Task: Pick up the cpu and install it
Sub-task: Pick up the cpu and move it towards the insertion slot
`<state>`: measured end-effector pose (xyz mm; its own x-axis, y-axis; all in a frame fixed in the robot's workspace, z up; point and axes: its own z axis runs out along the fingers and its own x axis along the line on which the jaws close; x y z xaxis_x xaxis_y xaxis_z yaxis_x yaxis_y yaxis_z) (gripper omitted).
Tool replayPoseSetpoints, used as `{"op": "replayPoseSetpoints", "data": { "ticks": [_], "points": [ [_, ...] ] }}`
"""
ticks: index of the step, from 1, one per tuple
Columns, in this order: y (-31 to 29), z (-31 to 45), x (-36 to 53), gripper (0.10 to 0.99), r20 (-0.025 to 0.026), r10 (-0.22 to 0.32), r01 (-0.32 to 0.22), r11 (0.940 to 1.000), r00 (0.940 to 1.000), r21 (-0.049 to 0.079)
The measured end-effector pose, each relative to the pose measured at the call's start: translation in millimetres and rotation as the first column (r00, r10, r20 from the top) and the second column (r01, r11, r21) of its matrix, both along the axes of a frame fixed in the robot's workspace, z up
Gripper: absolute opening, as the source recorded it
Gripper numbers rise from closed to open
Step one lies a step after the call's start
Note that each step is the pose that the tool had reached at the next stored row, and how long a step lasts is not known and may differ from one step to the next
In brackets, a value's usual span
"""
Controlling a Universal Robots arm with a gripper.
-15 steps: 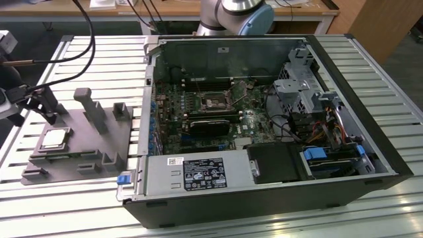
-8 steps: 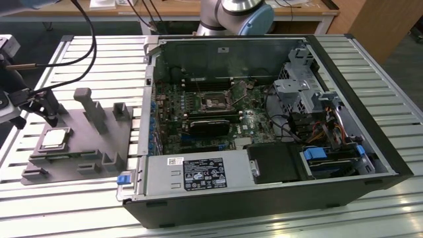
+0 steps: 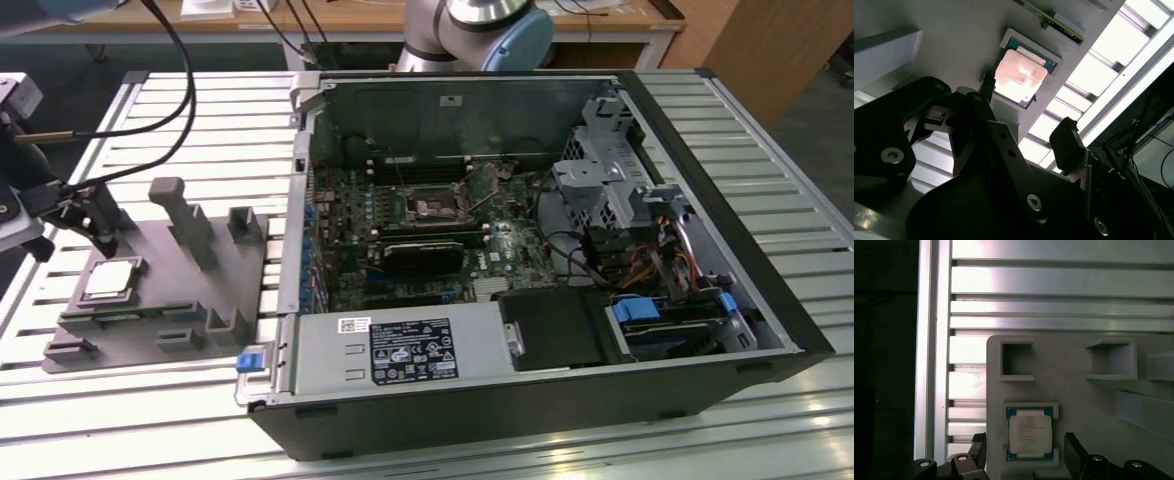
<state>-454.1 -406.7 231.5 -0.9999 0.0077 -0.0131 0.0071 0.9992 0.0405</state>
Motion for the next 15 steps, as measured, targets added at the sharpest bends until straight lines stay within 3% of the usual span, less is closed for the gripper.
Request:
{"op": "replayPoseSetpoints", "data": {
  "ticks": [15],
  "points": [
    [0.0,-7.5,1.0,0.722,-0.0001,0.0,0.0,1.0,1.0,0.0]
  ]
}}
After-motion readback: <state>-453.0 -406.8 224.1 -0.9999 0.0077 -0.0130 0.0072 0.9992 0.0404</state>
